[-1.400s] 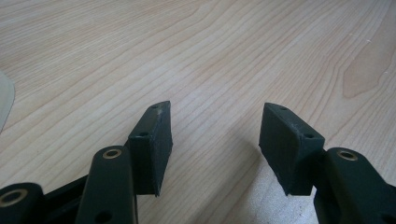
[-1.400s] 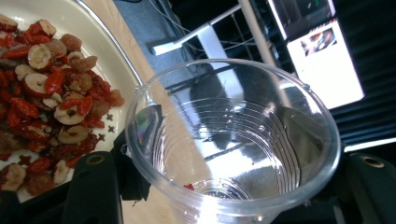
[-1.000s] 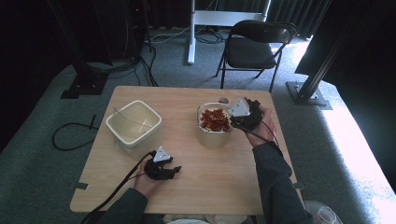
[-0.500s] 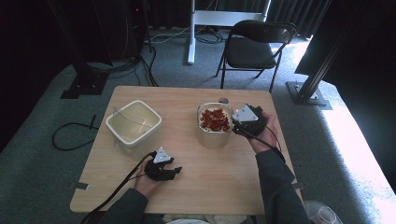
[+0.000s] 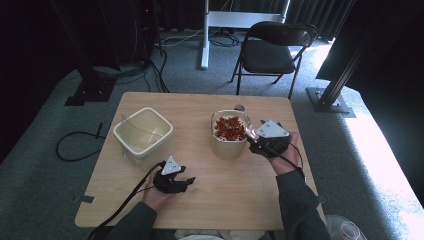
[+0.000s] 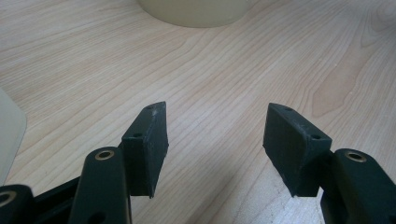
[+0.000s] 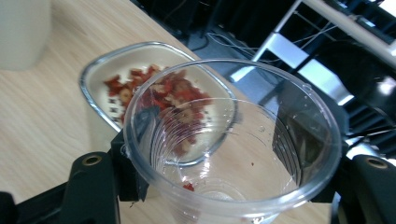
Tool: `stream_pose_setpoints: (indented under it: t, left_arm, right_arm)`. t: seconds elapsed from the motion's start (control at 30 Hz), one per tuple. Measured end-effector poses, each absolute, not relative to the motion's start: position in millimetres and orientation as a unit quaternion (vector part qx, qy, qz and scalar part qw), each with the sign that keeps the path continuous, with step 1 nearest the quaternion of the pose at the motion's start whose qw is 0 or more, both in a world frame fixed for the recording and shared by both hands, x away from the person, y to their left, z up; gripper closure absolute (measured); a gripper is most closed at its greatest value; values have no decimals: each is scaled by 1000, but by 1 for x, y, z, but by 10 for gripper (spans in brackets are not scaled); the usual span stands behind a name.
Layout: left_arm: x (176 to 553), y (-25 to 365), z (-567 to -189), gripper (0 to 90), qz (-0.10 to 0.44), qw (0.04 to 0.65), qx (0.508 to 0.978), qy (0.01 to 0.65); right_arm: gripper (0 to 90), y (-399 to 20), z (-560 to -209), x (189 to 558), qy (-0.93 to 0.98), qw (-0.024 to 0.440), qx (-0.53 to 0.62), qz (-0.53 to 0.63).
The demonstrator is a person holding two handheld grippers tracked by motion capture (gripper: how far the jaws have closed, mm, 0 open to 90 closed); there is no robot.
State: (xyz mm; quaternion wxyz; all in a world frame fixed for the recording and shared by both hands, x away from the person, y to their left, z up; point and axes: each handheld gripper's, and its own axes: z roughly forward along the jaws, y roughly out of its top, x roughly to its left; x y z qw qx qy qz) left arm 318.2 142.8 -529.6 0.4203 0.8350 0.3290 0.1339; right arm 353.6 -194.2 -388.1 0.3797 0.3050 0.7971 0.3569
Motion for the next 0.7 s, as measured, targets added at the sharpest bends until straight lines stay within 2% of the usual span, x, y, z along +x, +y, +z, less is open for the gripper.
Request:
stream_pose_setpoints:
  t: [0.7]
  left_arm:
    - [321,143,-542,410,146,403,839,335]
  right_arm:
    - [323,-183,-392,355,794,305,314,421]
